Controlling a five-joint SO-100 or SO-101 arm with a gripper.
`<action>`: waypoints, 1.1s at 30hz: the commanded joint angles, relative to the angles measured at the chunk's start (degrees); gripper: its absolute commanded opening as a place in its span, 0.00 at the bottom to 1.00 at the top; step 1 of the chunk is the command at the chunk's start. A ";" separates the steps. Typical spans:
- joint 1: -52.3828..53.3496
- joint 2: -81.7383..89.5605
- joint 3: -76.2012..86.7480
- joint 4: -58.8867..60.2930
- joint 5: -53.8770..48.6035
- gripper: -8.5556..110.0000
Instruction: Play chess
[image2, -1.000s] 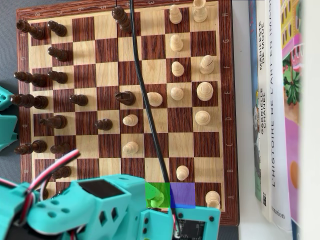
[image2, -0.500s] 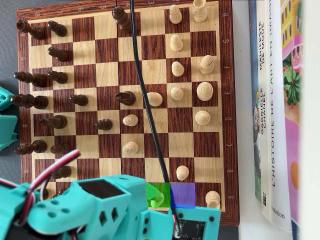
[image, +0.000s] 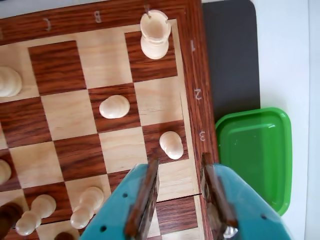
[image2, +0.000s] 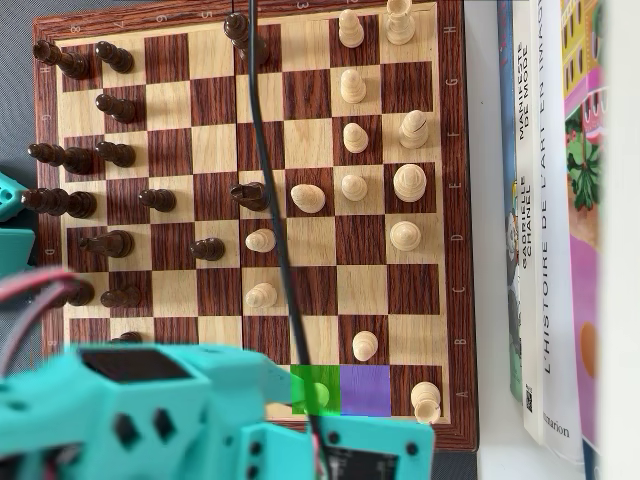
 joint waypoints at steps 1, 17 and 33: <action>0.00 6.77 0.79 -0.09 0.53 0.19; -3.60 35.07 17.67 -0.70 1.41 0.18; -12.30 69.70 49.04 -6.24 4.04 0.18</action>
